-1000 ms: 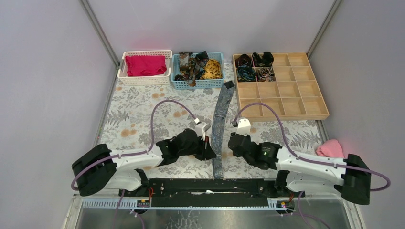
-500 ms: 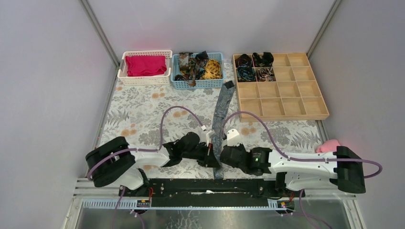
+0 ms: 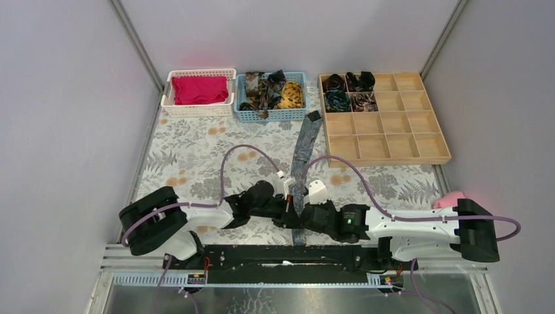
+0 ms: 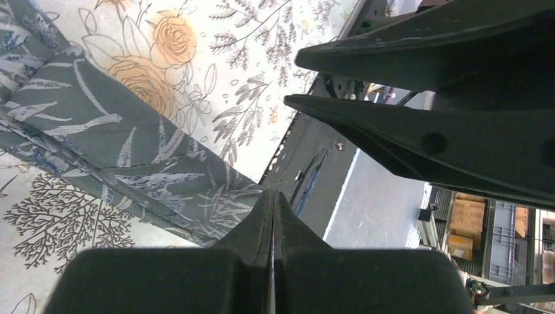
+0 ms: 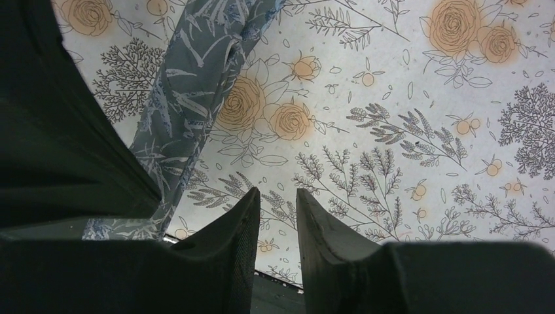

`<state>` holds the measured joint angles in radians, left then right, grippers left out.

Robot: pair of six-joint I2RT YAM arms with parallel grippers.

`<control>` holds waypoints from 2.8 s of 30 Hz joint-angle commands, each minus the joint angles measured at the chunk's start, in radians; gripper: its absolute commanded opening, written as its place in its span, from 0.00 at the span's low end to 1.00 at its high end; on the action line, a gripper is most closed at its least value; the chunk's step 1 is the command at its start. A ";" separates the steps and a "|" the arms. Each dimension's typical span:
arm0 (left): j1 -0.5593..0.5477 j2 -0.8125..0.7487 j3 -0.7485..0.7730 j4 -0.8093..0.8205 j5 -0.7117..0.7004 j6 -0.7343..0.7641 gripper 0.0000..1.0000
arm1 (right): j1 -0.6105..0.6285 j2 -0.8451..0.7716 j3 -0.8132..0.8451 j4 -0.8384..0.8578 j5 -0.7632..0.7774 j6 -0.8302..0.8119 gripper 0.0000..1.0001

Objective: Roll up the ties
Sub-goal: Roll the tie at the center of the board.

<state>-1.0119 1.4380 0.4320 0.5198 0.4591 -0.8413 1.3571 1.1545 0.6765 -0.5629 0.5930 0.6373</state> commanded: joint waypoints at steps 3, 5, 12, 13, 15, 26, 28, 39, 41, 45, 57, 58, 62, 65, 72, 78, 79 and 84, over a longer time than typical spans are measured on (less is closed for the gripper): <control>-0.004 0.108 0.004 0.060 -0.021 0.001 0.00 | 0.031 0.008 0.032 -0.003 0.046 0.018 0.34; -0.004 0.143 0.001 0.052 -0.041 0.004 0.00 | 0.046 0.017 0.047 -0.012 0.055 0.016 0.34; -0.001 0.222 0.001 0.027 -0.090 0.036 0.00 | 0.160 0.060 0.094 -0.014 0.074 -0.018 0.38; -0.001 0.233 0.001 0.039 -0.085 0.034 0.00 | 0.185 0.084 0.105 -0.014 0.078 -0.026 0.39; -0.001 0.253 -0.002 0.063 -0.071 0.028 0.00 | 0.240 0.125 0.126 -0.018 0.090 -0.035 0.45; 0.001 0.271 -0.023 0.063 -0.053 0.035 0.00 | 0.422 0.366 0.208 -0.081 0.238 0.030 0.67; 0.000 0.256 -0.029 0.044 -0.060 0.044 0.00 | 0.424 0.397 0.229 -0.110 0.260 0.039 0.67; 0.031 0.126 -0.069 -0.193 -0.207 0.089 0.00 | 0.442 0.580 0.350 -0.164 0.304 -0.029 0.67; 0.037 0.119 -0.064 -0.218 -0.214 0.084 0.00 | 0.442 0.589 0.357 -0.143 0.303 -0.062 0.67; 0.049 0.124 -0.047 -0.281 -0.249 0.079 0.00 | 0.441 0.606 0.373 -0.120 0.309 -0.108 0.67; 0.075 0.067 -0.062 -0.382 -0.238 0.063 0.00 | 0.433 0.686 0.375 -0.028 0.316 -0.247 0.68; 0.074 0.061 -0.058 -0.398 -0.239 0.066 0.00 | 0.429 0.692 0.372 -0.027 0.322 -0.247 0.69; 0.074 0.033 -0.050 -0.438 -0.228 0.072 0.00 | 0.420 0.731 0.375 -0.048 0.363 -0.243 0.69; 0.074 0.013 -0.043 -0.465 -0.226 0.077 0.00 | 0.409 0.763 0.378 -0.027 0.361 -0.261 0.68; 0.073 -0.005 -0.035 -0.484 -0.221 0.081 0.00 | 0.371 0.776 0.361 0.084 0.319 -0.346 0.67; 0.075 0.008 -0.046 -0.454 -0.202 0.079 0.00 | 0.343 0.772 0.360 0.147 0.275 -0.410 0.65; 0.074 0.016 -0.047 -0.448 -0.198 0.079 0.00 | 0.334 0.777 0.363 0.148 0.259 -0.417 0.63; 0.075 0.026 -0.052 -0.421 -0.185 0.075 0.00 | 0.314 0.785 0.360 0.164 0.199 -0.418 0.52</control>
<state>-0.9463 1.4189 0.4244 0.2317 0.3069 -0.8093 1.6978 1.9034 1.0477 -0.4656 0.9306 0.2146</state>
